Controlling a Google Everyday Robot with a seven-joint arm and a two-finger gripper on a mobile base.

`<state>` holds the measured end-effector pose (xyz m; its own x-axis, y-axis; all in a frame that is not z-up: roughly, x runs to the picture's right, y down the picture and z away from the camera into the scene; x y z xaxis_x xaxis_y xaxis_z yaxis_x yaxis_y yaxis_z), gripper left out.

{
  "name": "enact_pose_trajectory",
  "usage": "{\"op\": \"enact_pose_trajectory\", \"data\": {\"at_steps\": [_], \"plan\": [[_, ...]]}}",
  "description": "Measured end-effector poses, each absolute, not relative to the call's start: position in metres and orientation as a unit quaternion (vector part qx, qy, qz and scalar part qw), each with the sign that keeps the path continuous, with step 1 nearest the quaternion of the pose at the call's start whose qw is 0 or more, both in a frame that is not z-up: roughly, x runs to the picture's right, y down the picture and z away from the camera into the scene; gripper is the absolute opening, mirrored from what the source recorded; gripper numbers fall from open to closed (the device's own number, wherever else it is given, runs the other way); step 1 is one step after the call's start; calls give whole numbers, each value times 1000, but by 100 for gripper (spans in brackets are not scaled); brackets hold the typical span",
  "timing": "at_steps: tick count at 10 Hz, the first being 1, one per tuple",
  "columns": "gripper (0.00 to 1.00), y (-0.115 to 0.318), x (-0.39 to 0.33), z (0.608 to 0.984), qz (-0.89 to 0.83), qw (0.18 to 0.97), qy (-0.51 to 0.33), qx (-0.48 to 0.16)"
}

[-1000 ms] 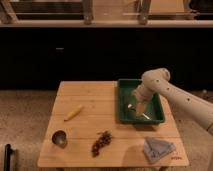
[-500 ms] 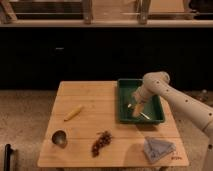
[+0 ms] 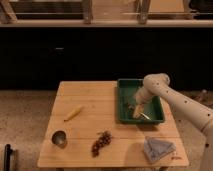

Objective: Place fork in table surface

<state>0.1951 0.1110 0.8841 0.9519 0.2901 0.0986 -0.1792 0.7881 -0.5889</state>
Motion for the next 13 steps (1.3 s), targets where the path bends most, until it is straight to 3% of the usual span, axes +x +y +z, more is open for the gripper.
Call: {"op": "enact_pose_trajectory", "data": {"at_steps": [13], "plan": [[77,139,210,912,128,936,-84,-316]]}}
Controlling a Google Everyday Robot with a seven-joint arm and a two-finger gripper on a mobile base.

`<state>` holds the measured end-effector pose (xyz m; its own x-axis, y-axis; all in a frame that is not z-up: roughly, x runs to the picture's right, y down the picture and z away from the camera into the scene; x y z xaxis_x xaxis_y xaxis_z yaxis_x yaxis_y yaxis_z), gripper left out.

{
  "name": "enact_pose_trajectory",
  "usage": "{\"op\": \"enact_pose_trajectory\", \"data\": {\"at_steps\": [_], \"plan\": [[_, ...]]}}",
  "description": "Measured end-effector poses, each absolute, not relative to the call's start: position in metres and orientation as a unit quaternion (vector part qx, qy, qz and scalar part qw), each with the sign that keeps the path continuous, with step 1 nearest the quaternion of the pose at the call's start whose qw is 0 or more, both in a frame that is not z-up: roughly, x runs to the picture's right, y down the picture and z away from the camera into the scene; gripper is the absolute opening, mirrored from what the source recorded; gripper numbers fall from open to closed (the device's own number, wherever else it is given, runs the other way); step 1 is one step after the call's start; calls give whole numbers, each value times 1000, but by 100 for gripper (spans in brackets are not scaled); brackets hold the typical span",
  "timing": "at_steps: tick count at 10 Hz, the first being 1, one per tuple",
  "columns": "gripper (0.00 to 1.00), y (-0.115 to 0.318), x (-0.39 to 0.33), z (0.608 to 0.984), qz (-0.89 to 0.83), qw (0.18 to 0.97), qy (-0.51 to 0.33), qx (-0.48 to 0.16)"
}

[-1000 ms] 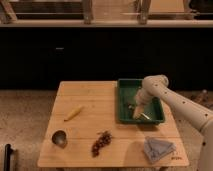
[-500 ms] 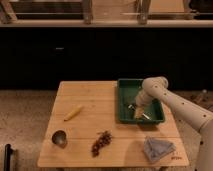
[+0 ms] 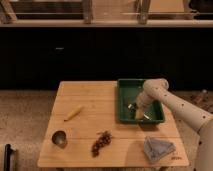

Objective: Place fork in table surface

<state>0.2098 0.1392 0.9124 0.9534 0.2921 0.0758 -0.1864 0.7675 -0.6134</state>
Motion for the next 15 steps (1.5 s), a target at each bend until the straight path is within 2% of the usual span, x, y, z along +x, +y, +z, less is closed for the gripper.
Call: {"op": "enact_pose_trajectory", "data": {"at_steps": [1,7,8,15], "plan": [[70,140,210,913,126,936,-84,-316],[8,138,215,910,124,938,-82,-314],[2,138,214,909,123,937,-83,-316],[0,136,215,910,114,940,-85,-309]]}}
